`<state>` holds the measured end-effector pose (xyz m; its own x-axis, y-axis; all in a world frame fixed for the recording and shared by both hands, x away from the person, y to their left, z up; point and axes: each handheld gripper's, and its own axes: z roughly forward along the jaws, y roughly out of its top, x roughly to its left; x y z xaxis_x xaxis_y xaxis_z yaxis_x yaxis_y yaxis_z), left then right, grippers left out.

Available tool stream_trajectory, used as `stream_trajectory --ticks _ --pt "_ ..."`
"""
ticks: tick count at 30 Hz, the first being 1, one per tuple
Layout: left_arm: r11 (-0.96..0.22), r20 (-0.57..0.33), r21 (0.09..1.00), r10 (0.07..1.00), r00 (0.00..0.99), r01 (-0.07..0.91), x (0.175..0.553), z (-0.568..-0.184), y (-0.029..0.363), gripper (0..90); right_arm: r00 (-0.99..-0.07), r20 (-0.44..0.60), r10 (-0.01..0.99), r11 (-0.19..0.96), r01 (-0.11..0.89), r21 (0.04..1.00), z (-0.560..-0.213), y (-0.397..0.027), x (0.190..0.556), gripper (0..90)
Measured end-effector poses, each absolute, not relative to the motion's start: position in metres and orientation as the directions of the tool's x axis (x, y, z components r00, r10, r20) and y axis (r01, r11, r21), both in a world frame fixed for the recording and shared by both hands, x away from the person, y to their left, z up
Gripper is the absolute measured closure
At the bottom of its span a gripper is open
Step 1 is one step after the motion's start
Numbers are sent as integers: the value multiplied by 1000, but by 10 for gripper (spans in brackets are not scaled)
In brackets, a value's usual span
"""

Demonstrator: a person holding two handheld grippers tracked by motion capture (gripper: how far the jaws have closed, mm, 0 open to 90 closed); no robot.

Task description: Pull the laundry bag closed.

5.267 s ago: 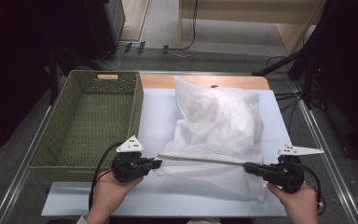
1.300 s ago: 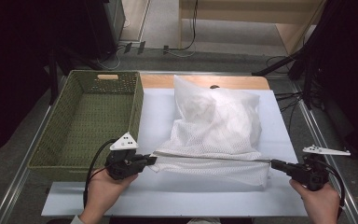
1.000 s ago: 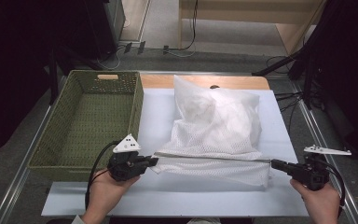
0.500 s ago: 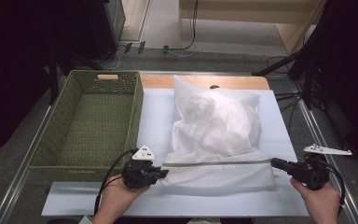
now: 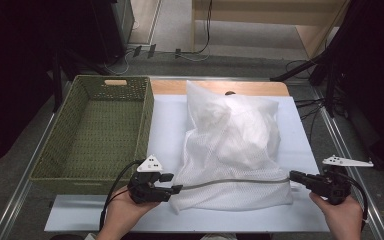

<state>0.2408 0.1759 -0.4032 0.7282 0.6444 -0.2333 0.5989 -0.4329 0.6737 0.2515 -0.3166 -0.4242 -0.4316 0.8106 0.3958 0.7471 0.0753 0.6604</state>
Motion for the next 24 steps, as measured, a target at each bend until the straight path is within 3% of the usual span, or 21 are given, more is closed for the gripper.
stream_trajectory --ticks 7,15,24 --pt "-415 -240 696 634 735 586 240 -401 180 431 -447 389 806 78 731 678 -425 -315 251 734" --pt "-413 -234 708 628 742 573 239 -402 179 410 -504 301 809 128 652 748 -424 -311 248 573" --pt "-414 -232 713 622 748 566 239 -402 180 405 -549 250 797 167 599 783 -422 -304 245 512"
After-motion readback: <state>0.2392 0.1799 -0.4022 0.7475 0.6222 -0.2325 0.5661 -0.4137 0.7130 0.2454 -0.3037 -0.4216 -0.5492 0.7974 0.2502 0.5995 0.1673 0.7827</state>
